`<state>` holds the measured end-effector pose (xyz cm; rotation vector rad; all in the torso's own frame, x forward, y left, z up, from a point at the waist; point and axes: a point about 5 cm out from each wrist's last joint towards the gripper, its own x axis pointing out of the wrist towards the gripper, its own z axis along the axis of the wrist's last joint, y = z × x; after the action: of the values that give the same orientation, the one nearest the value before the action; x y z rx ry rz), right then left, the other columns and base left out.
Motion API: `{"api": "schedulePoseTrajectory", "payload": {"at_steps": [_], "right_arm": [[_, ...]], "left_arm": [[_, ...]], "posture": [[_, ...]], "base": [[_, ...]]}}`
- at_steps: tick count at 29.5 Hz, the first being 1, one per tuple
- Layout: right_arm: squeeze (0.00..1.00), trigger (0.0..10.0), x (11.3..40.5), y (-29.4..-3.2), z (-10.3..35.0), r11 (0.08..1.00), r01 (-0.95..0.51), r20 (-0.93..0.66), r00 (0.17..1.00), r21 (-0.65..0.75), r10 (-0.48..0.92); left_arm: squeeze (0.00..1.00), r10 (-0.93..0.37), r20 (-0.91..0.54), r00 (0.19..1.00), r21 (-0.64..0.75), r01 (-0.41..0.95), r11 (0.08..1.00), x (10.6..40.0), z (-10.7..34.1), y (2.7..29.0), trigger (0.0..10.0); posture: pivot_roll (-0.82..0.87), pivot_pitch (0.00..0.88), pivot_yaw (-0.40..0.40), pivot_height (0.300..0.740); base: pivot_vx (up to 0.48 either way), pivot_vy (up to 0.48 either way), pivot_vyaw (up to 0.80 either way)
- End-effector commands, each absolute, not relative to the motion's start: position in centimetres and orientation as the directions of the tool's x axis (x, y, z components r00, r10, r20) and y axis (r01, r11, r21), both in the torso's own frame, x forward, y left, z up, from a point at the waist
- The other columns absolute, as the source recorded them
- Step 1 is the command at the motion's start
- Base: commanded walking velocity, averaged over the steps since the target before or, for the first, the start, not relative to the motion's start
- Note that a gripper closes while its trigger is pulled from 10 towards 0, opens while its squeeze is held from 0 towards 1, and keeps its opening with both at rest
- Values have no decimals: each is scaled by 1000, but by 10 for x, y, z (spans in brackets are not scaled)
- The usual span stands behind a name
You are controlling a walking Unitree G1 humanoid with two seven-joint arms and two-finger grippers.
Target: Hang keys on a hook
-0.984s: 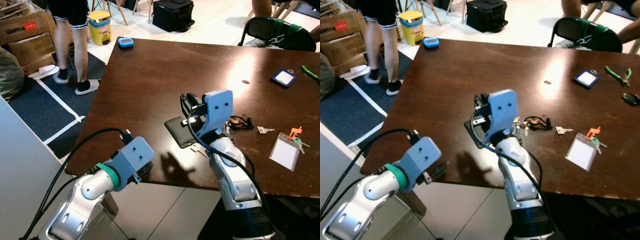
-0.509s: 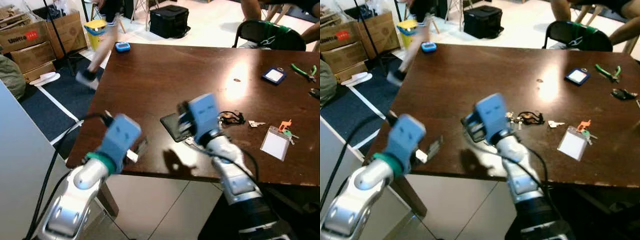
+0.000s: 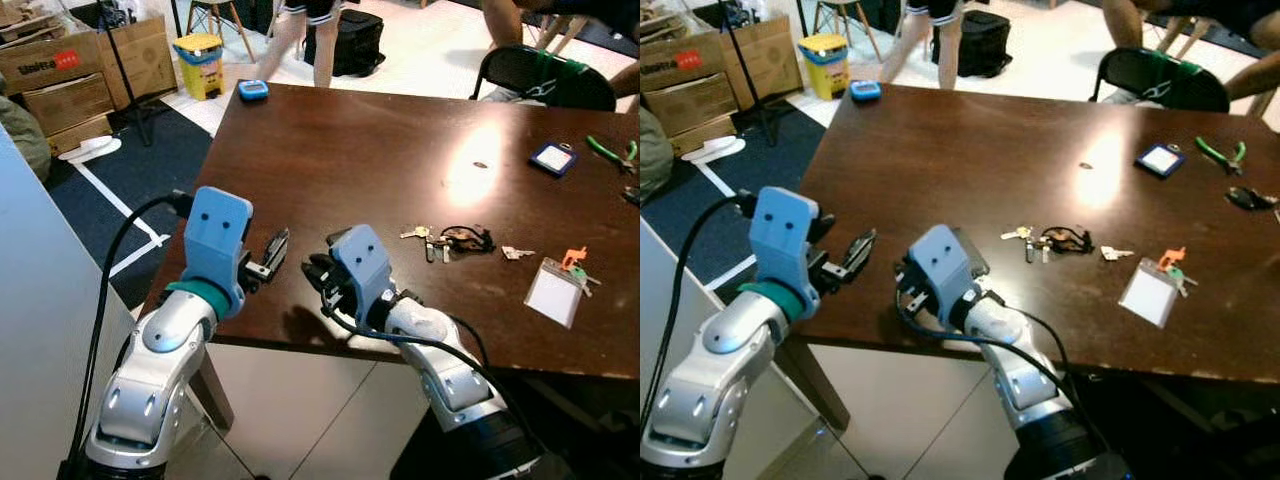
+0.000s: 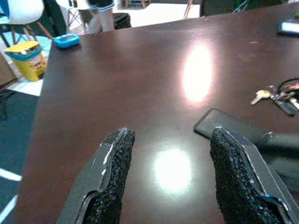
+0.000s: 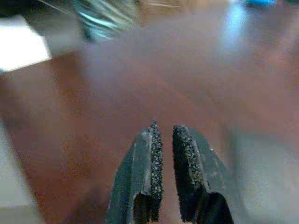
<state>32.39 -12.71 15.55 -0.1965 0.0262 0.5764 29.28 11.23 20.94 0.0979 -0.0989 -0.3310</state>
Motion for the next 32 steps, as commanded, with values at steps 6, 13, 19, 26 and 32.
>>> {"api": "schedulePoseTrajectory", "payload": {"at_steps": [6, 13, 19, 26, 32], "right_arm": [[0, 10000, 340, -176, 132, 957, -287, -203, 935, 51, 291], [0, 10000, 345, -193, 131, 973, -231, -218, 949, 17, 229], [1000, 10000, 347, -188, 140, 959, -278, -159, 946, 51, 282], [0, 10000, 345, -183, 146, 950, -304, -142, 940, 72, 312], [0, 10000, 346, -180, 143, 941, -329, -158, 928, 83, 338]], "left_arm": [[0, -356, 35, 934, 104, 351, 931, 306, 200, 100, 10000], [0, -338, 23, 941, 93, 334, 938, 310, 199, 100, 10000], [0, -324, 15, 946, 78, 322, 944, 311, 198, 102, 10000], [0, -311, 16, 950, 78, 309, 948, 311, 197, 104, 10000], [0, -315, 15, 949, 77, 313, 947, 311, 196, 102, 10000]], "posture": [[-97, 102, 104, 740], [-116, 105, 112, 740], [-102, 106, 108, 740], [-96, 110, 101, 740], [-96, 110, 101, 740]], "base": [[0, 0, 0], [0, 0, 0], [0, 0, 0], [0, 0, 0], [0, 0, 0]]}}
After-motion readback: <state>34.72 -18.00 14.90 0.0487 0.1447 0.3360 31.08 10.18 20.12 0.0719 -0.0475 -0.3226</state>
